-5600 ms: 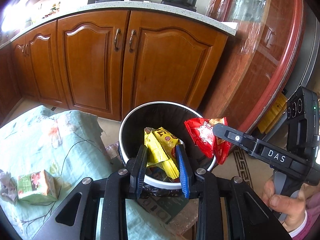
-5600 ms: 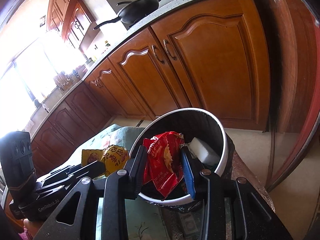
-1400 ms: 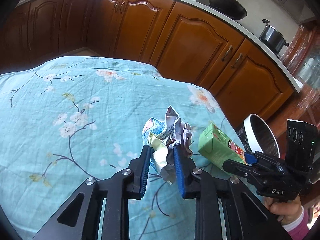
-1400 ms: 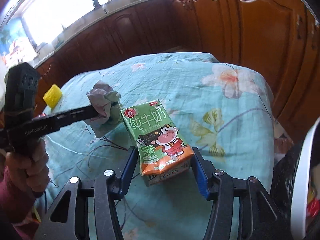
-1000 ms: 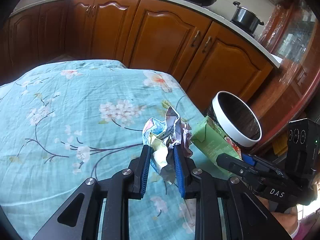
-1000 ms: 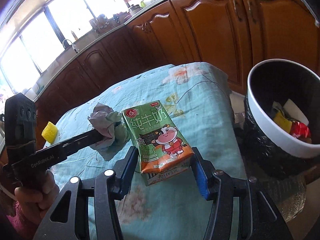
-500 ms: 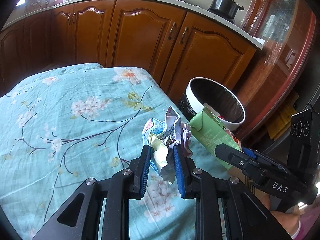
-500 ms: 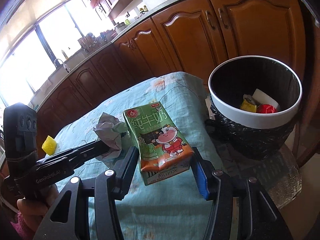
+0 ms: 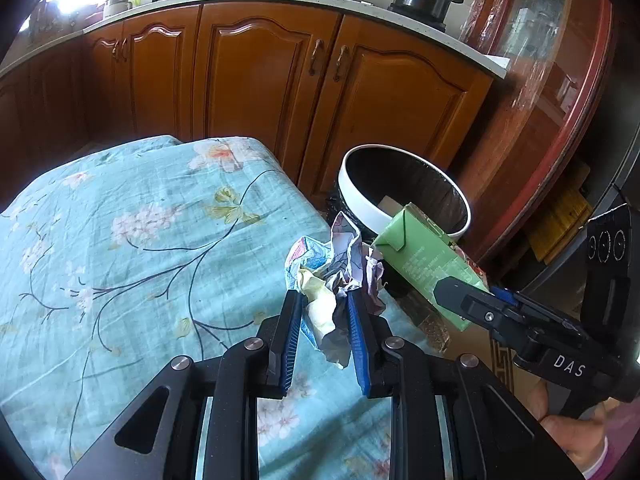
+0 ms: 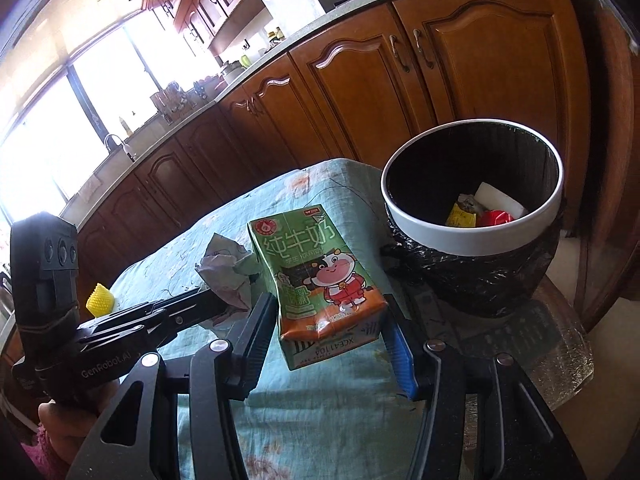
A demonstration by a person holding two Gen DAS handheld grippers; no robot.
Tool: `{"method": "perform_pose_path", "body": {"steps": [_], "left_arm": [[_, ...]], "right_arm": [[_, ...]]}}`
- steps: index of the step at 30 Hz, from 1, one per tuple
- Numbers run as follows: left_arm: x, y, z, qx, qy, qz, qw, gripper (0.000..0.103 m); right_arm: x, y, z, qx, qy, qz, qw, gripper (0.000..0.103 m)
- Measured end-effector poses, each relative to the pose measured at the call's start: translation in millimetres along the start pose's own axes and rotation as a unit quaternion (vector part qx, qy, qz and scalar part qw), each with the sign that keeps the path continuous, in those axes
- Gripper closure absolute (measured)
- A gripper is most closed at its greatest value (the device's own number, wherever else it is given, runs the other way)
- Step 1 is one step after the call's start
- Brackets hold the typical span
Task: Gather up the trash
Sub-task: 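Carry the foil paper and milk carton over the bin and open both tools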
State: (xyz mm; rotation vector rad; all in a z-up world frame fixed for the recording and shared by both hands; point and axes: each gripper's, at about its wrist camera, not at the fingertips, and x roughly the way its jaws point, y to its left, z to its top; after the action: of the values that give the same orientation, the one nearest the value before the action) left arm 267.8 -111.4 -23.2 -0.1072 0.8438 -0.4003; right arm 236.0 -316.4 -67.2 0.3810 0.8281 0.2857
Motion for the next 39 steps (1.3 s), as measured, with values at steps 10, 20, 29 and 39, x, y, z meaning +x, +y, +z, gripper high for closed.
{"method": "perform_pose_path", "body": {"steps": [10, 20, 29, 39], "left_arm": [[12.6, -15.2, 8.4, 0.016, 0.002, 0.000, 0.9999, 0.081], [28.2, -33.8, 24.2, 0.035, 0.001, -0.001, 0.9994, 0.081], [53.7, -49.7, 47.5, 0.051, -0.002, -0.010, 0.9987, 0.081], [91.0, -63.7, 87.8, 0.060, -0.008, -0.019, 0.9980, 0.081]], "right_arm": [[-12.1, -21.6, 4.6, 0.013, -0.012, -0.019, 1.000, 0.050], [-20.2, -38.8, 16.9, 0.015, -0.022, -0.039, 0.999, 0.050], [-21.3, -60.7, 40.5, 0.009, -0.026, -0.070, 0.997, 0.050], [-13.8, -84.1, 71.0, -0.002, -0.018, -0.111, 0.994, 0.050]]}}
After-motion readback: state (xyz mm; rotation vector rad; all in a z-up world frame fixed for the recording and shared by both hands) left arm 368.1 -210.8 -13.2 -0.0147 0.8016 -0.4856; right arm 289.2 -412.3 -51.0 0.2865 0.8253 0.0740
